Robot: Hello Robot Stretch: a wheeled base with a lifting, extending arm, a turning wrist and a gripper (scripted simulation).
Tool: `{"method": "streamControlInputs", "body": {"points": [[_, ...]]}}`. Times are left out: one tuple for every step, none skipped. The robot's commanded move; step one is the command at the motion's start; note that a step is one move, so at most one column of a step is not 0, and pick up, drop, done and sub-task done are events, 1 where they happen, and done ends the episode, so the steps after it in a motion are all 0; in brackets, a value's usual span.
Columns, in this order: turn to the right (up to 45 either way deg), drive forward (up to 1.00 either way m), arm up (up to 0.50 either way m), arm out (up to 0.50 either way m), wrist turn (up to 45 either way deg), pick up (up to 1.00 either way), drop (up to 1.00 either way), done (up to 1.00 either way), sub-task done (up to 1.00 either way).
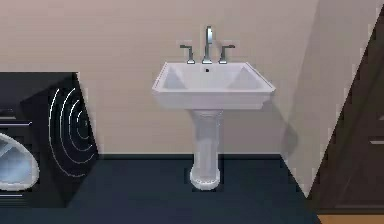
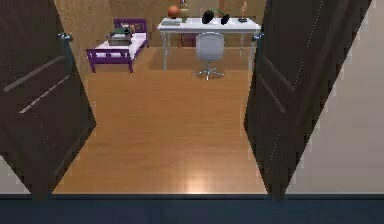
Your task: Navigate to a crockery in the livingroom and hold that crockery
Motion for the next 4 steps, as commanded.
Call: {"method": "streamControlInputs", "body": {"points": [[-45.0, 0.00, 0.00, 0.00, 0.0, 0.00, 0.00, 0.00, 0.00], [-45.0, 0.00, 0.00, 0.00, 0.0, 0.00, 0.00, 0.00, 0.00], [-45.0, 0.00, 0.00, 0.00, 0.0, 0.00, 0.00, 0.00, 0.00], [-3.0, 0.00, 0.00, 0.00, 0.0, 0.00, 0.00, 0.00, 0.00]]}}
